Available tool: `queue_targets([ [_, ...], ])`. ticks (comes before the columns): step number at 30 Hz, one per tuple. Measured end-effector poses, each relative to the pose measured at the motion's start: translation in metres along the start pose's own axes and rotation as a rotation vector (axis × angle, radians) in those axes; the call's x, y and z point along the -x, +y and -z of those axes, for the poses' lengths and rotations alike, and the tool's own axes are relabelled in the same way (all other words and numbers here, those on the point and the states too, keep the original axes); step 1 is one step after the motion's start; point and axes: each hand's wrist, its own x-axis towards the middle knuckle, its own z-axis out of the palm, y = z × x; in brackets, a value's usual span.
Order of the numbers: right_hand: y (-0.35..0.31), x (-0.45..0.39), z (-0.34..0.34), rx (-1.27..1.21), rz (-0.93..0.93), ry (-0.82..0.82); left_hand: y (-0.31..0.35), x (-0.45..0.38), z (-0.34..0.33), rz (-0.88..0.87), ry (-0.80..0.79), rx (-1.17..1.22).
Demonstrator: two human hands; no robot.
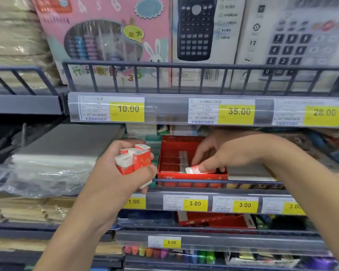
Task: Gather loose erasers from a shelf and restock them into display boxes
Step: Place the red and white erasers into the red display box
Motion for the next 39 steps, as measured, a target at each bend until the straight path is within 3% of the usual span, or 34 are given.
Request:
queue_targets([
  [16,-0.002,-0.014,0.000,-0.004,-0.009,-0.115,-0.008,-0.003,-0.001,0.053,0.013,-0.042],
  [24,-0.003,-0.023,0.000,-0.367,0.056,0.035,-0.006,-0.004,0.000,0.053,0.015,-0.038],
  [30,-0.007,-0.036,-0.005,-0.171,-0.095,0.226,-0.004,-0.004,0.000,0.054,0.021,-0.019],
  [35,-0.010,-0.036,-0.014,-0.387,0.018,0.252,-0.002,-0.002,0.000,0.056,0.025,-0.023],
  [39,-0.012,-0.038,-0.020,-0.434,-0.015,0.280,-0.001,-0.003,0.001,0.057,0.034,-0.022],
])
